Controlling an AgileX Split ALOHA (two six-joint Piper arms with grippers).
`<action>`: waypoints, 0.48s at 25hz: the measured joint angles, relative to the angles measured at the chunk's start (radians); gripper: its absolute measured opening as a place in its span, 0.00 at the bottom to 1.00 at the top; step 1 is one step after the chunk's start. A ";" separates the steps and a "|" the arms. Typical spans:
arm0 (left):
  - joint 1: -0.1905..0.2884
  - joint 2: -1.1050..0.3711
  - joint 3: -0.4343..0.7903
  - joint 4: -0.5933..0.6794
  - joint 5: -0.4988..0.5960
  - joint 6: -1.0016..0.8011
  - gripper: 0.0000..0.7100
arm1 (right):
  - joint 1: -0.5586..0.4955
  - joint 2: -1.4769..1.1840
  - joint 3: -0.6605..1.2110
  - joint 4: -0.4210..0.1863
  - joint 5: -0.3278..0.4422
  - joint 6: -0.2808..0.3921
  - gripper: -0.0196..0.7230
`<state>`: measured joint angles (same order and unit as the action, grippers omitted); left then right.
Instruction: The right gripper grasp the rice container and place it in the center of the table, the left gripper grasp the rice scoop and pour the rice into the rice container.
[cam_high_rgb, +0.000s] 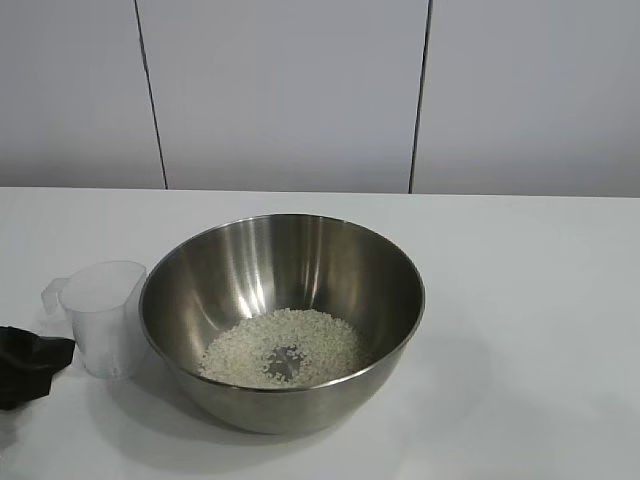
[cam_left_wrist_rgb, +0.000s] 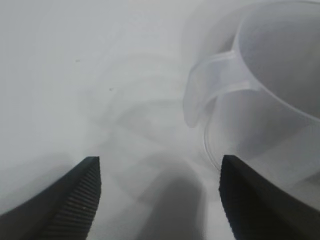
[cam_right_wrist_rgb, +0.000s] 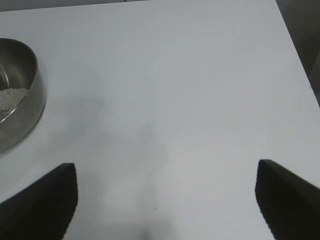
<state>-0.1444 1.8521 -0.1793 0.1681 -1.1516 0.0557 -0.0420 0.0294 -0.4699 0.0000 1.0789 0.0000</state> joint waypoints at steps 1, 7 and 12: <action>0.000 -0.028 0.001 0.000 0.005 0.003 0.75 | 0.000 0.000 0.000 0.000 0.000 0.000 0.92; 0.000 -0.220 -0.041 0.004 0.229 0.006 0.75 | 0.000 0.000 0.000 0.000 0.000 0.000 0.92; 0.000 -0.384 -0.177 0.077 0.541 -0.071 0.75 | 0.000 0.000 0.000 0.000 0.000 0.000 0.92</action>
<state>-0.1444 1.4686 -0.3568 0.2455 -0.6107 -0.0155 -0.0420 0.0294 -0.4699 0.0000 1.0789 0.0000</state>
